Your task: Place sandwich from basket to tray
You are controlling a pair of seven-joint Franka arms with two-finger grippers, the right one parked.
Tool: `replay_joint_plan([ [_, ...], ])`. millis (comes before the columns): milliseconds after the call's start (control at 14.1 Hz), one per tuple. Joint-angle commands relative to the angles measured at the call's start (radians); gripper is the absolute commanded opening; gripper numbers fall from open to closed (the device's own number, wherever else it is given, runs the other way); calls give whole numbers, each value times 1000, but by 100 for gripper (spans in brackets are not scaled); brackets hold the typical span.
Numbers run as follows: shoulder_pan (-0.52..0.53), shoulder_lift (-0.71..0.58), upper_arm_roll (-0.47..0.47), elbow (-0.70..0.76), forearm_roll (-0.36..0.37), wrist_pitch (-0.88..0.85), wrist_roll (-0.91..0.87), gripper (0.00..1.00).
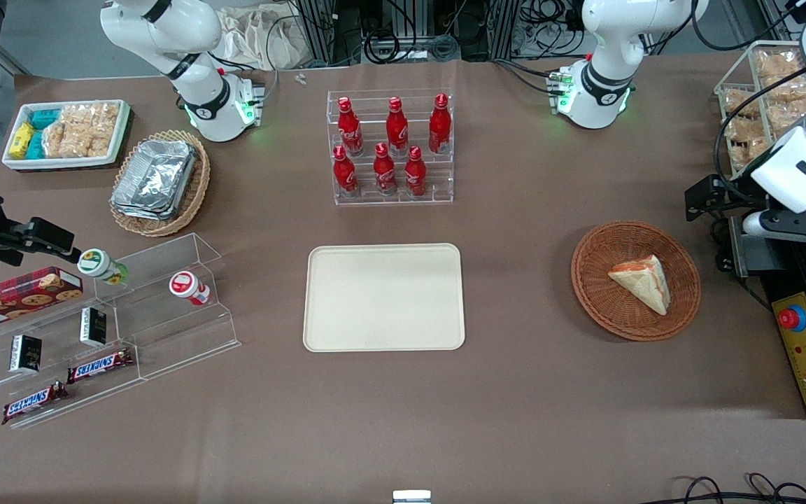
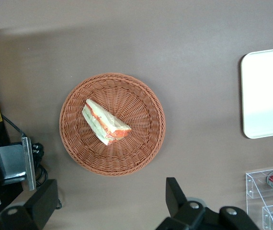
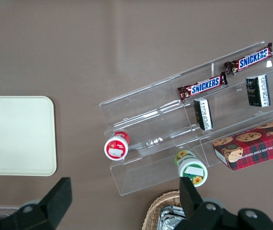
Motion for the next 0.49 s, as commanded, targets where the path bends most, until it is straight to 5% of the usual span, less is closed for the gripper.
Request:
replay_joint_plan([
  [0,-1,33,14,50,1,-41,25,100],
  [424,39,68,15,-20,26,-12,-146,100],
])
